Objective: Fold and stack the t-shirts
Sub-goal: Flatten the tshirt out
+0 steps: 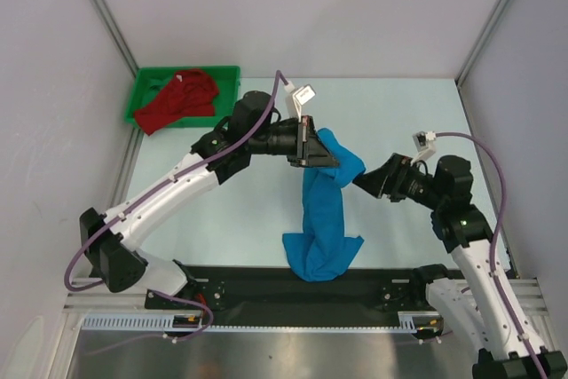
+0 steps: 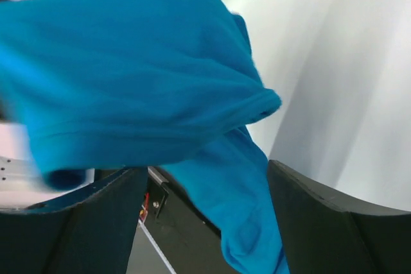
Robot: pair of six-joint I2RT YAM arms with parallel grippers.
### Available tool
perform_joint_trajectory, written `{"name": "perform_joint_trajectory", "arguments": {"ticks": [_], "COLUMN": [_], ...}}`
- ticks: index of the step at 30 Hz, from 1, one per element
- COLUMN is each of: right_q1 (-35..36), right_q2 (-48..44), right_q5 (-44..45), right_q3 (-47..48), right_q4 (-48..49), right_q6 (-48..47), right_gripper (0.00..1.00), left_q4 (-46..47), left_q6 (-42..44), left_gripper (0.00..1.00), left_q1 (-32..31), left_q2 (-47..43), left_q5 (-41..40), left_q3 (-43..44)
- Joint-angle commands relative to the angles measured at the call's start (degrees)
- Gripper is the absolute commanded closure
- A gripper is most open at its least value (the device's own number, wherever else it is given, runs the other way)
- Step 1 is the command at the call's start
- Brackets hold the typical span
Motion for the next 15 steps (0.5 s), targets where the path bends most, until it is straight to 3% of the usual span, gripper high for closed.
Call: {"name": "perform_joint_trajectory", "arguments": {"ticks": [1,3,6,9,12,15], "right_q1": [3.06,5.16,7.28,10.08,12.73,13.17], "right_q2": [1.94,3.18,3.71,3.44,2.48,2.73], "right_q5": [2.03,3.52,5.02,4.75,10.10,13.45], "right_q3": [-2.43,-2.69,-4.53,-4.89,-3.23,-0.59], "right_q4": [10.78,11.48,16.21,22.99,21.77,20.80], "right_q6": [2.17,0.15,1.18,2.52,-0.98,-3.10], "right_gripper": [0.26,0.36,0.39,0.31,0.19,0.21], "left_q4": [2.29,2.20,2.03,2.03,2.12,2.38], "left_q6": [-0.94,-0.94,-1.20,-1.38,-1.47,-1.38], "left_gripper": [1.00,1.00,1.00,1.00,1.00,1.00], "left_q1": [0.67,0.67,0.76,0.68,0.68,0.76], "left_q2": [-5.65,-6.10,-6.80,-7.24,-7.33,-7.51], "left_q5": [2.02,2.64,3.25,3.61,4.57,5.80], "left_q3": [0.53,0.53,0.44,0.44,0.61,0.79]}}
